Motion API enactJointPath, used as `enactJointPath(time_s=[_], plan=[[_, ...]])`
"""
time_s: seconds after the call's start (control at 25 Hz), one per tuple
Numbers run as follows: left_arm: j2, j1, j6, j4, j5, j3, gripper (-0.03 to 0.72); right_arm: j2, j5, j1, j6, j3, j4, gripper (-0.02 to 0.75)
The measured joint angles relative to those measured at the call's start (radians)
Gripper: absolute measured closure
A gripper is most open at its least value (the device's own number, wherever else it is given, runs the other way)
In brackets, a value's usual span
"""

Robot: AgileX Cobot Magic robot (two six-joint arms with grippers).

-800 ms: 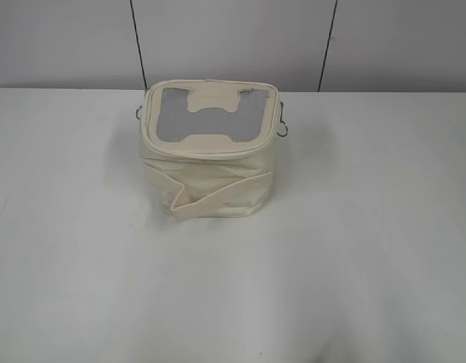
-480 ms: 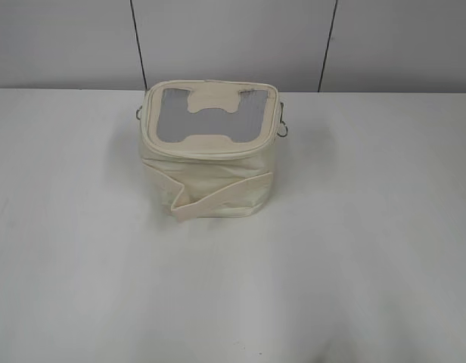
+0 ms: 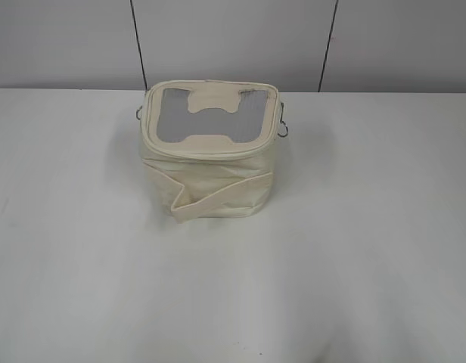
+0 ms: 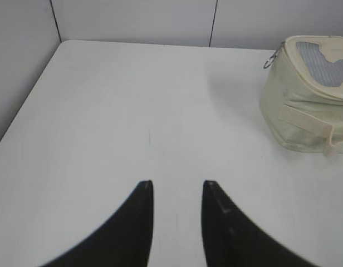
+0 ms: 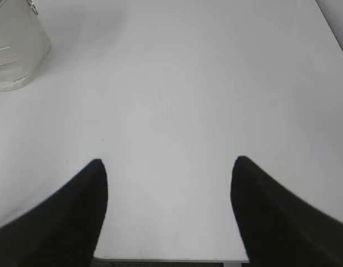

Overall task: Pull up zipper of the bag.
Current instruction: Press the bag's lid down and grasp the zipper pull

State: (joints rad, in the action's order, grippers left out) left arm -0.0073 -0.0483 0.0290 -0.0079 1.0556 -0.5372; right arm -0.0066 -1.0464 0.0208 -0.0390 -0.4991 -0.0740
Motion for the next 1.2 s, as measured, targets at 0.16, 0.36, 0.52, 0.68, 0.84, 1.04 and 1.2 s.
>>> enactJointPath(time_s=[0.16, 0.36, 0.52, 0.68, 0.84, 1.04, 1.2], plan=[[0.0, 0.0, 0.0, 0.0, 0.0, 0.0, 0.447, 0.0, 0.0, 0.0, 0.0, 0.0, 0.0, 0.195], [0.0, 0.0, 0.0, 0.0, 0.0, 0.0, 0.447, 0.0, 0.004, 0.0, -0.019, 0.0, -0.086, 0.199], [0.0, 0.0, 0.0, 0.0, 0.0, 0.0, 0.447, 0.115, 0.04, 0.0, -0.229, -0.007, -0.34, 0.251], [0.0, 0.0, 0.0, 0.0, 0.0, 0.0, 0.447, 0.332, 0.156, 0.0, -0.547, -0.022, -0.652, 0.282], [0.0, 0.0, 0.0, 0.0, 0.0, 0.0, 0.447, 0.693, 0.217, 0.0, -0.893, -0.106, -0.904, 0.286], [0.0, 0.0, 0.0, 0.0, -0.001, 0.0, 0.448, 1.186, 0.201, 0.015, -1.161, -0.327, -1.081, 0.286], [0.0, 0.0, 0.0, 0.0, -0.001, 0.0, 0.448, 1.52, 0.188, 0.106, -1.207, -0.622, -1.062, 0.287]])
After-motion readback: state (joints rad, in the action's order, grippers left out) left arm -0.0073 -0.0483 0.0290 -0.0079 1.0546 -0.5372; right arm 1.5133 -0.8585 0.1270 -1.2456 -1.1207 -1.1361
